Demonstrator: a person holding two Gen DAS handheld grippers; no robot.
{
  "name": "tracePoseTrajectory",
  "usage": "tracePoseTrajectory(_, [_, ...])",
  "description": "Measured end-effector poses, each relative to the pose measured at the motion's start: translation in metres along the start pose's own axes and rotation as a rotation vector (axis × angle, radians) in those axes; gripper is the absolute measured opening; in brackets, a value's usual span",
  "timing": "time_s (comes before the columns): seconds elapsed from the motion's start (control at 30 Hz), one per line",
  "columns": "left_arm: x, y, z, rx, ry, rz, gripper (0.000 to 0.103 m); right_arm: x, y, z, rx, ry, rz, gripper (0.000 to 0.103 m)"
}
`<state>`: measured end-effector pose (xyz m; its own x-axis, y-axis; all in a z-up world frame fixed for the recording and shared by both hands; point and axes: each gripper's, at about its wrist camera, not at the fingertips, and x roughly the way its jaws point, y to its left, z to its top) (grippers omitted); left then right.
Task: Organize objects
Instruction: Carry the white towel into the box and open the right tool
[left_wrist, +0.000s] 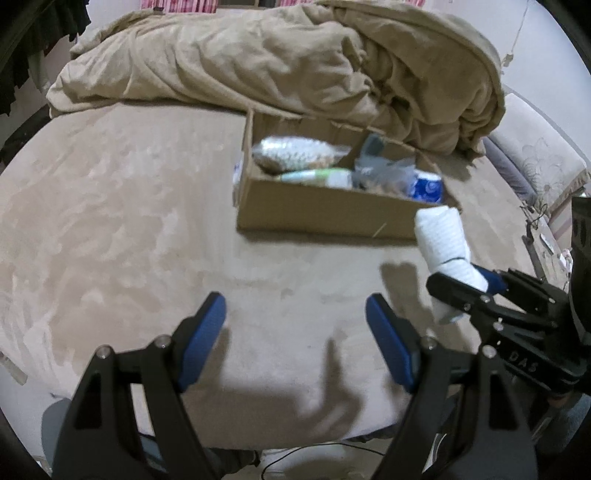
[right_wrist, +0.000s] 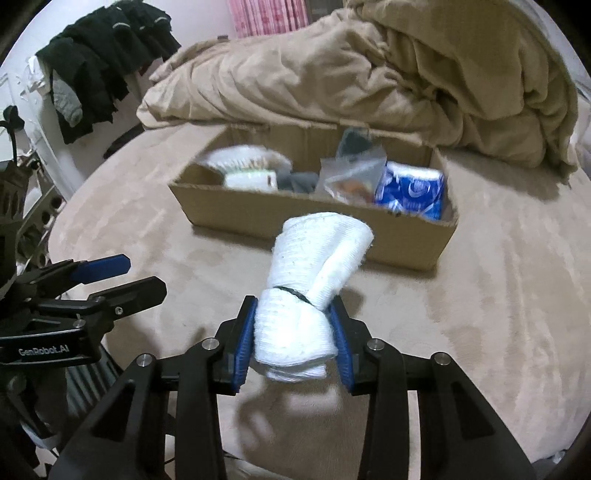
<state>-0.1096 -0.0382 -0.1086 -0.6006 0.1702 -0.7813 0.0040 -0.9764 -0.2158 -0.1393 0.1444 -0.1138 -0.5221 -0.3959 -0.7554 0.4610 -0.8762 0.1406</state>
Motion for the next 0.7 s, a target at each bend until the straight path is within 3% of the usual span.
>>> tracePoseTrajectory(0.4, [-0.036,-0.005,0.042,0.021,-0.104,-0.002,0.080,-0.040,0.014,0.042,-0.049,-0.112,0.004,0.040])
tracePoseTrajectory(0.7, [-0.022,0.001,0.077,0.005,-0.156,0.010,0.080,-0.031,0.011,0.078,-0.105,-0.164,-0.010,0.040])
